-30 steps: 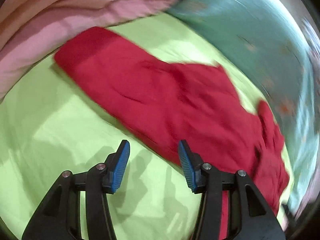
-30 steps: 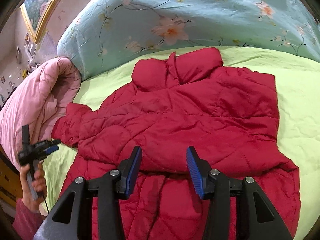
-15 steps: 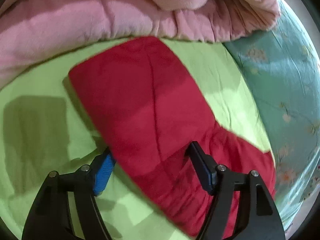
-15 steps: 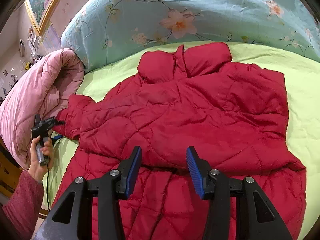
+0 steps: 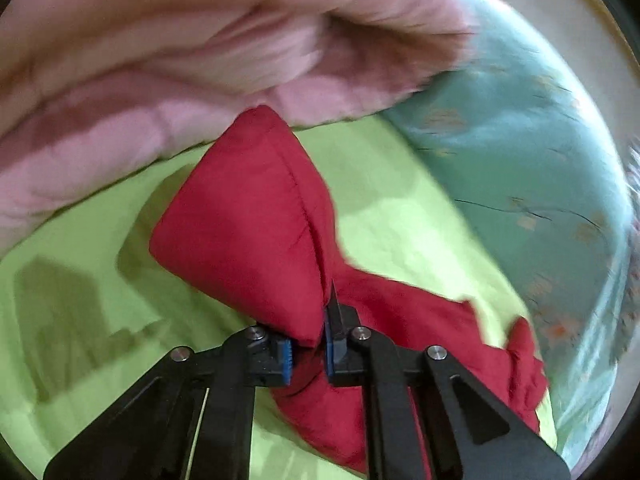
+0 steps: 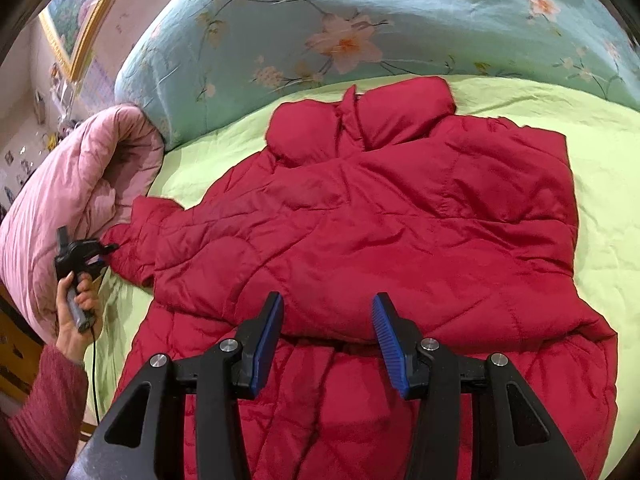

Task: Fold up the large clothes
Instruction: 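Grasp the other coat sleeve with the left tool, then fold the held sleeve across the coat body with the left tool, release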

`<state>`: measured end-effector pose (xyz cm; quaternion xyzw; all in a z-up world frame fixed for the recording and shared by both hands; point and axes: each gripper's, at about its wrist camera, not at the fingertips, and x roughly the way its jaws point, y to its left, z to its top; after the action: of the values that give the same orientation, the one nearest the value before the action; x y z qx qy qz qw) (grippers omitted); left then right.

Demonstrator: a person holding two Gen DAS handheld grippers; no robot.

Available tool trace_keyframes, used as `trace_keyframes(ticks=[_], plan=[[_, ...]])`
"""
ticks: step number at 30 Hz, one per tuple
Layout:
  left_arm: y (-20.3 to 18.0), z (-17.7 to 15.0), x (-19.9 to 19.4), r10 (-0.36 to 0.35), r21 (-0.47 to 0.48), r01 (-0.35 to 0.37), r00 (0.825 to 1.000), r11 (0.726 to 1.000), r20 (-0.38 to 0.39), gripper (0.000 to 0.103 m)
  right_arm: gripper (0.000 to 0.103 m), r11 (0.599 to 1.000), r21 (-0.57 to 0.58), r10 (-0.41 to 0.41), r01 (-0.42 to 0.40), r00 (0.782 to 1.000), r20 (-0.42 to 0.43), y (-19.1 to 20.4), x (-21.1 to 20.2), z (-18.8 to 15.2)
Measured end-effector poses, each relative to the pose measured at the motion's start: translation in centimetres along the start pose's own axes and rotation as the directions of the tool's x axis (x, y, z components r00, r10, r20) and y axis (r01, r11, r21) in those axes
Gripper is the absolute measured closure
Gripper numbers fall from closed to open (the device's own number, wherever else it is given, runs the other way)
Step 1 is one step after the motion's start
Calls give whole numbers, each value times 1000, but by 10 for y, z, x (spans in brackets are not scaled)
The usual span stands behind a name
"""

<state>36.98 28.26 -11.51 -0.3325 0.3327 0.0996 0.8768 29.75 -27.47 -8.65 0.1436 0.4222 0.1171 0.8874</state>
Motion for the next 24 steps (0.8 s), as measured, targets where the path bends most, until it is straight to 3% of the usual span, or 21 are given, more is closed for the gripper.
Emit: trace_keyframes(ticks=[7, 14, 24], plan=[[-81, -33, -41, -129, 191, 121, 991, 974, 28, 95, 55, 999, 40, 11, -11, 1000, 14, -11, -5, 3], [-144, -77, -55, -186, 325, 179, 982, 928, -11, 95, 56, 999, 49, 12, -14, 999, 30, -15, -10, 6], [-228, -124, -90, -295, 490, 277, 955, 827, -42, 95, 55, 995, 101, 13, -17, 999, 46, -30, -18, 8]])
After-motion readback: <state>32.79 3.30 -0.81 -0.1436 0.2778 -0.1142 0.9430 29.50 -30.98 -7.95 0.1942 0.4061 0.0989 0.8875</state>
